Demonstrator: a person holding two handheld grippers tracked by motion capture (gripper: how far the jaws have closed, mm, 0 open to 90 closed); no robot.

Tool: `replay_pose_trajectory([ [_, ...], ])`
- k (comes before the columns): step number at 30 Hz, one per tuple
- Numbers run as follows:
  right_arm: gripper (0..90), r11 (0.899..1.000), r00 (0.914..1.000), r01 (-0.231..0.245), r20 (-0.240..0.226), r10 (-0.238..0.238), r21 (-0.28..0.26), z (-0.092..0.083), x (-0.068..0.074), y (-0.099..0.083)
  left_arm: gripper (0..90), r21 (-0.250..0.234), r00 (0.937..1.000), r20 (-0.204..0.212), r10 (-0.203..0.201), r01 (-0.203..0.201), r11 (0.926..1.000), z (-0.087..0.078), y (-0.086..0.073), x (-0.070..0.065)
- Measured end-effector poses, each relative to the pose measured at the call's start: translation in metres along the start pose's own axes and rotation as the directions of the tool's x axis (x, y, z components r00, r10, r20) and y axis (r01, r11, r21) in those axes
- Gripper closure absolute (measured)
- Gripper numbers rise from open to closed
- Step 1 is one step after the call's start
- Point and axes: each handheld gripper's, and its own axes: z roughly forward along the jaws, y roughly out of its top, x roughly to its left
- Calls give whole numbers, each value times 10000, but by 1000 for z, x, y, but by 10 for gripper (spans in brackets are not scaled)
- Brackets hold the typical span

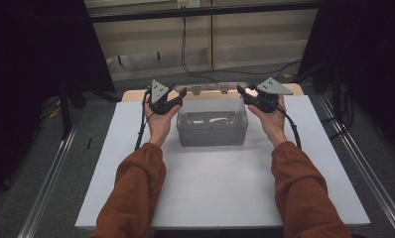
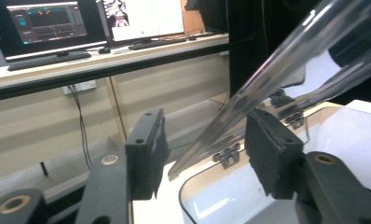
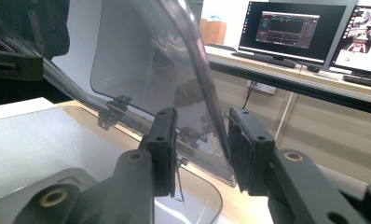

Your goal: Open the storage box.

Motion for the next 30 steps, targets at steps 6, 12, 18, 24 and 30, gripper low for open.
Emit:
replay_pose_trajectory([
  [6,641,9999,9999,-105,56,105,-32,4,-2,3,482,61,10000,61,-17,16,10000,7,0,1],
  [12,613,9998,9997,-190,127,189,35,8,-5,1,563,111,9997,222,-105,103,9999,10,-1,1],
  [18,626,10000,9999,-14,146,15,-36,12,-4,2,592,98,9992,261,-300,298,9995,13,-3,5],
  [24,612,9996,9996,-262,112,263,-44,18,-7,2,596,92,9995,241,-204,202,9998,16,-1,7],
  [30,605,9992,9995,-297,93,295,258,25,-10,-1,593,203,9997,243,-81,76,9998,18,0,9],
])
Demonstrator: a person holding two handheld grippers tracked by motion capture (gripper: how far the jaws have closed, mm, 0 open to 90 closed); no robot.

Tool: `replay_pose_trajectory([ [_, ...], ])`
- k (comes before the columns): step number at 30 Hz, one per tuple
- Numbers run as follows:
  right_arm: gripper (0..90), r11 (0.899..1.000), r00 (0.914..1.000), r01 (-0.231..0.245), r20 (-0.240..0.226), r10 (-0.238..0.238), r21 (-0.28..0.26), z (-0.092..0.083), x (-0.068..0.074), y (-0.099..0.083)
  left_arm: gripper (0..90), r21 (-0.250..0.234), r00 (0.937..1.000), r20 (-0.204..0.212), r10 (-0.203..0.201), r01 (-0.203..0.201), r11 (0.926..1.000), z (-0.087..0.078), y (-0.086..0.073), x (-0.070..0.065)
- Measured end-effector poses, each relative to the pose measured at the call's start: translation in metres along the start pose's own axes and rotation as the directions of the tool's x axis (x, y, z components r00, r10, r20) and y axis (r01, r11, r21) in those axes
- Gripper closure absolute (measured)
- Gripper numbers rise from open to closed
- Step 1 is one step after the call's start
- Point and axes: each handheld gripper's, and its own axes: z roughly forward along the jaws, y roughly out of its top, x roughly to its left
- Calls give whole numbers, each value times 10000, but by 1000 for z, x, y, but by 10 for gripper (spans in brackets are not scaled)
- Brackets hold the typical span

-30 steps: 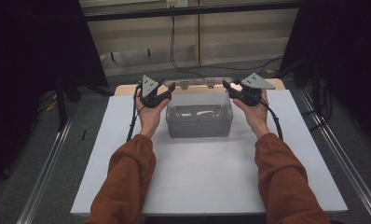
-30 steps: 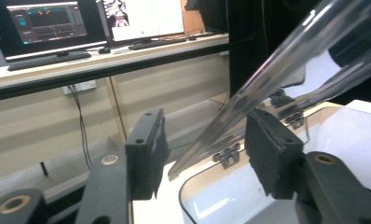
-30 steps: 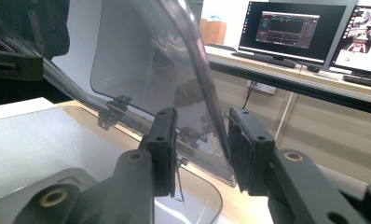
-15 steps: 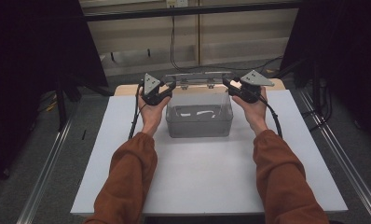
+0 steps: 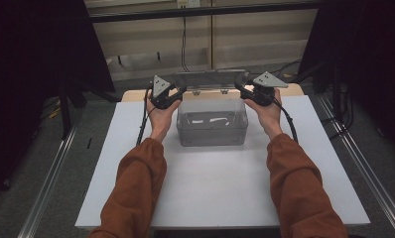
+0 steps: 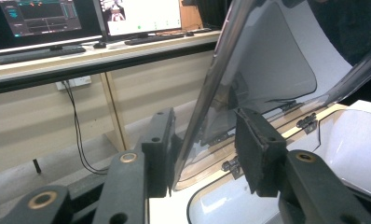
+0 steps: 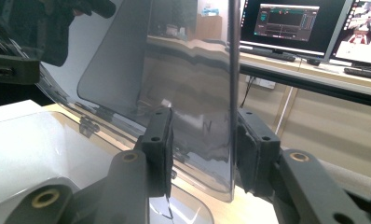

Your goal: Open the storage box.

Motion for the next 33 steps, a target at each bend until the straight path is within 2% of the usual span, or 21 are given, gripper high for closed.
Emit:
replay_pose_trajectory([
  [3,613,9998,9998,-188,-35,188,9,2,-2,-3,603,56,10000,2,50,-50,10000,1,0,1],
  [6,618,9996,9997,-261,-10,261,65,3,-4,-6,604,62,10000,-40,-67,67,10000,4,-2,0],
  [8,615,9995,9998,-150,-85,152,286,6,-5,-8,604,295,10000,-32,79,-78,9995,6,-6,1],
  [11,610,9991,9997,-225,-124,230,364,8,-6,-10,612,281,10000,-28,1,0,9996,8,-9,1],
  [16,610,9988,9998,-185,-79,189,459,11,-8,-11,627,408,10000,21,64,-64,9991,10,-6,4],
  [18,610,9984,9995,-305,-53,308,486,13,-9,-11,643,453,10000,-35,93,-91,9989,10,-6,5],
  [21,611,9970,9997,-238,-16,240,736,16,-8,-14,650,455,9998,34,175,-176,9988,11,-6,6],
  [24,615,9969,9987,-510,-33,513,593,18,-9,-16,657,469,9999,23,127,-128,9988,11,-6,7],
  [27,619,9964,9988,-486,-31,489,690,19,-9,-17,660,522,9999,146,20,-28,9986,13,-5,9],
  [29,629,9961,9993,-384,24,383,796,21,-10,-19,663,603,9998,176,137,-147,9981,13,-4,10],
  [33,637,9953,9988,-490,53,488,837,22,-11,-21,669,572,9998,169,95,-105,9983,14,-5,11],
])
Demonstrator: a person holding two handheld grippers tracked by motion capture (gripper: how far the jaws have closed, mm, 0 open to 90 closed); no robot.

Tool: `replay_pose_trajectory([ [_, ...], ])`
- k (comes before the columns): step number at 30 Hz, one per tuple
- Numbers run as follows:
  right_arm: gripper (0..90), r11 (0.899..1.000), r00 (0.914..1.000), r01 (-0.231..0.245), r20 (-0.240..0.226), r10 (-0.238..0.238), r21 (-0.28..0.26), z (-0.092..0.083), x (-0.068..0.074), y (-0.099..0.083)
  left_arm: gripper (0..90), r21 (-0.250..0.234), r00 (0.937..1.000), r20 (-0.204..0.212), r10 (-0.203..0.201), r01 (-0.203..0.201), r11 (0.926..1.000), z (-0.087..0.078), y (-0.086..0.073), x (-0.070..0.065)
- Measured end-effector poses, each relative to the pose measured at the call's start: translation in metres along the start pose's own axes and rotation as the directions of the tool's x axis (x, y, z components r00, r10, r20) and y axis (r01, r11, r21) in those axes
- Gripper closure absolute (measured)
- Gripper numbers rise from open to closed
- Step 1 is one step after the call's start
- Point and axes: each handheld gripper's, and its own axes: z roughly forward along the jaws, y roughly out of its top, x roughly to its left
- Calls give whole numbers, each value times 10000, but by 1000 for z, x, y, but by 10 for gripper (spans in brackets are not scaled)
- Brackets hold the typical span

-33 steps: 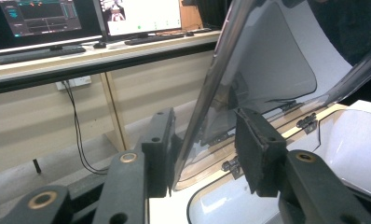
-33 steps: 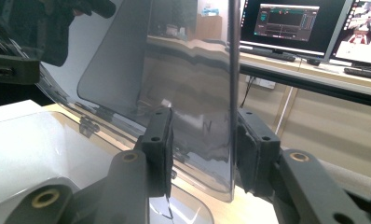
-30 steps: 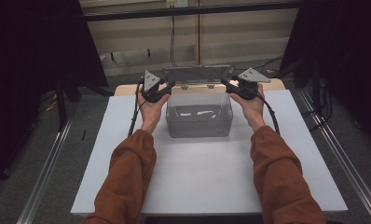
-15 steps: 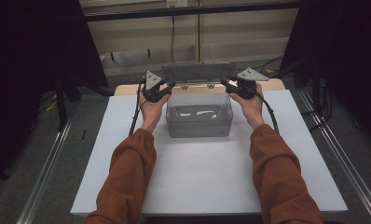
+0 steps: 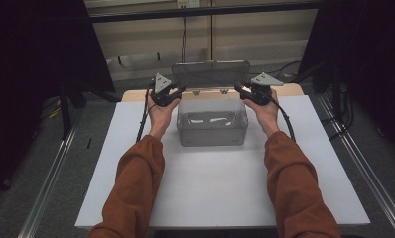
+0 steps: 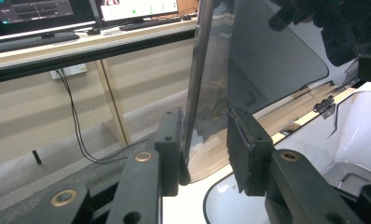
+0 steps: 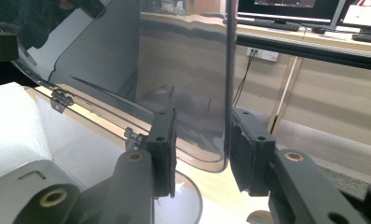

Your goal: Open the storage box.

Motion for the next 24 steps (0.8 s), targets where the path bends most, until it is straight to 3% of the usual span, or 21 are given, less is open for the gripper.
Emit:
replay_pose_trajectory([
  [11,654,9998,9997,-190,-166,190,-2,3,-3,2,672,497,9999,-1,-168,167,9986,8,-10,3],
  [14,659,9998,9996,-195,-199,195,1,3,-4,2,672,425,9982,66,-593,590,9974,10,-12,4],
  [20,651,9991,9988,-424,-248,423,-70,5,-5,4,684,731,9990,146,-424,412,9965,12,-9,7],
  [24,637,9987,9984,-497,-287,494,-125,6,-5,7,689,758,9976,174,-668,653,9950,13,-8,8],
])
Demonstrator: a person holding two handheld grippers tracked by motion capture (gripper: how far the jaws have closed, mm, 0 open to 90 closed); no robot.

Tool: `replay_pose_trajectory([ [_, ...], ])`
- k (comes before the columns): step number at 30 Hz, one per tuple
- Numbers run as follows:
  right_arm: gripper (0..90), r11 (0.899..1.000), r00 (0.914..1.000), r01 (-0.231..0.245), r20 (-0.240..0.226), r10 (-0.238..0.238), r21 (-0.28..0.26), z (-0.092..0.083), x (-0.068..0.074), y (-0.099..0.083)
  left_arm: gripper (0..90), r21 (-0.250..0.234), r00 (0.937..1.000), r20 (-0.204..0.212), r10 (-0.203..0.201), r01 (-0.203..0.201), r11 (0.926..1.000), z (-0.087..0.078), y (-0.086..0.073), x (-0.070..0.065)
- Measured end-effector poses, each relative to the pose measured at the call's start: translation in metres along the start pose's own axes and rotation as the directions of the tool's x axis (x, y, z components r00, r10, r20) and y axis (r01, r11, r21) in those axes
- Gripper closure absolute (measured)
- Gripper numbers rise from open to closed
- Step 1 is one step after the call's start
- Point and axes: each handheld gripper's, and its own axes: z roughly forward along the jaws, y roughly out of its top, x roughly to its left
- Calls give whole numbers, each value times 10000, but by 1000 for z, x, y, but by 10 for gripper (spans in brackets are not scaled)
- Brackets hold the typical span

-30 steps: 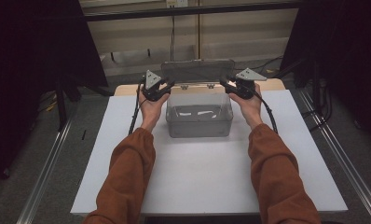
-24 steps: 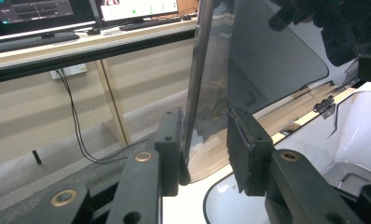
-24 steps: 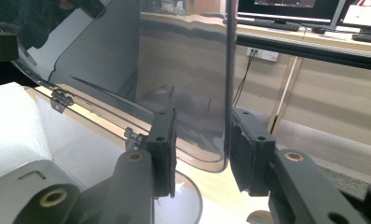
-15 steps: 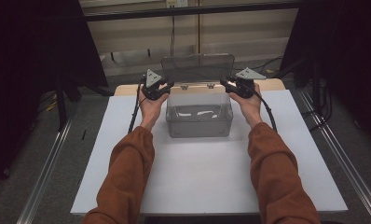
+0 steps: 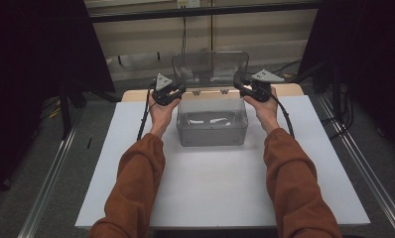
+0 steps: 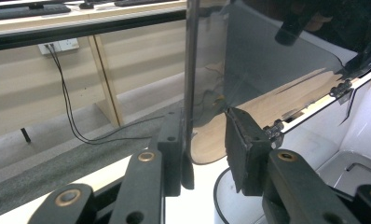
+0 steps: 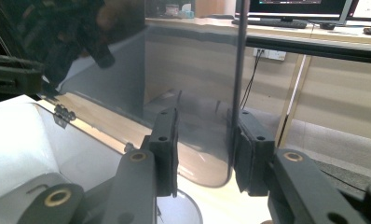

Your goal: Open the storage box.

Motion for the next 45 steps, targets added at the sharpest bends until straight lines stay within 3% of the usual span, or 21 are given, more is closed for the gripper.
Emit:
replay_pose_trajectory([
  [8,605,9992,9997,239,-13,-238,322,2,-2,3,698,142,9997,96,-238,237,9996,0,2,2],
  [12,602,9991,9999,155,-67,-153,400,5,-2,3,709,240,9994,148,-316,313,9992,1,4,4],
  [16,658,9991,10000,-58,-77,61,419,5,-5,2,710,355,9992,123,-383,378,9987,3,5,5],
  [22,681,9987,9991,-408,-49,409,289,7,-8,1,709,438,9955,212,-927,917,9948,5,6,7],
  [26,684,9972,9984,-561,-46,564,493,9,-9,3,706,349,9863,147,-1645,1639,9859,7,7,6],
  [32,686,9962,9979,-651,-11,653,579,9,-9,3,699,576,9847,182,-1732,1719,9834,8,9,8],
  [37,684,9933,9960,-889,77,886,735,11,-9,5,689,738,9871,69,-1600,1591,9845,10,10,8],
  [45,685,9893,9922,-1249,138,1242,757,12,-9,3,679,790,9825,111,-1861,1847,9796,13,10,9],
])
